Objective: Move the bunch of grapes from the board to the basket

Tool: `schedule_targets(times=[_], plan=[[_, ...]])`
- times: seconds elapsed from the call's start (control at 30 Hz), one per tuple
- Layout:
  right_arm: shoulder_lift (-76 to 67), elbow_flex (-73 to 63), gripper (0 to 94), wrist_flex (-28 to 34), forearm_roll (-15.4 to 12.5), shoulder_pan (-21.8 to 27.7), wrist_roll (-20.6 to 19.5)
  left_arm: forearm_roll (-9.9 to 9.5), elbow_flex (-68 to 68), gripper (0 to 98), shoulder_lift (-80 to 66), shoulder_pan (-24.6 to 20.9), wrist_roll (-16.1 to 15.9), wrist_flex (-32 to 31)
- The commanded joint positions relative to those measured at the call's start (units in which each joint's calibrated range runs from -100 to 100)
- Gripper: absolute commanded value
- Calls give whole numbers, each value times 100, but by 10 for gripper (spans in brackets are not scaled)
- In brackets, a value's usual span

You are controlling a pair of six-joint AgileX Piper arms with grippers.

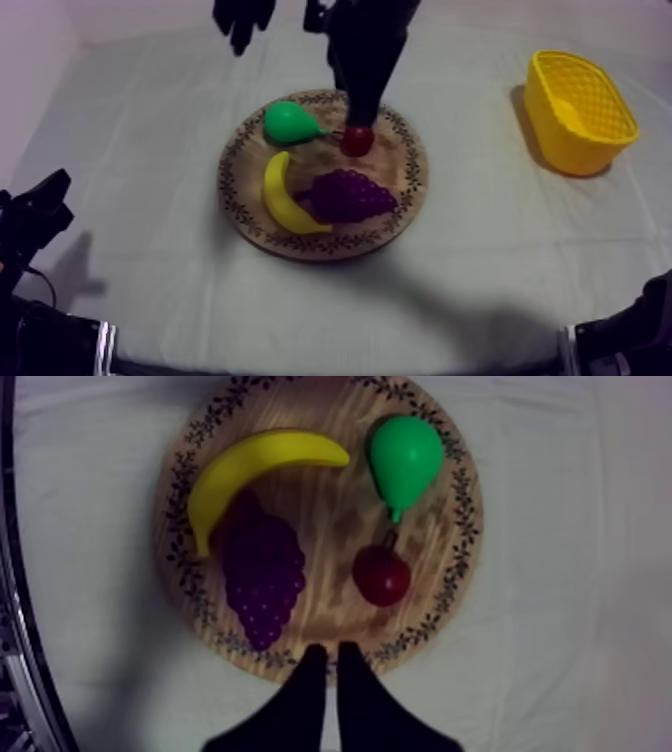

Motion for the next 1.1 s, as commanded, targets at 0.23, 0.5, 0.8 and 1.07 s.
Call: schedule_targets(times=[0.23, 0.5, 0.8, 1.07], plan=[[403, -127, 521, 15, 93, 12, -106, -3, -3, 1, 0, 0, 1, -5], [446, -89, 908, 6, 138, 56, -92, -3, -3, 1, 0, 0, 1, -5], [607, 386, 934, -35, -74, 143, 203, -3, -3, 1, 0, 0, 1, -5], [1041, 730, 933, -151, -441, 247, 519, -3, -3, 1, 0, 0, 1, -5]])
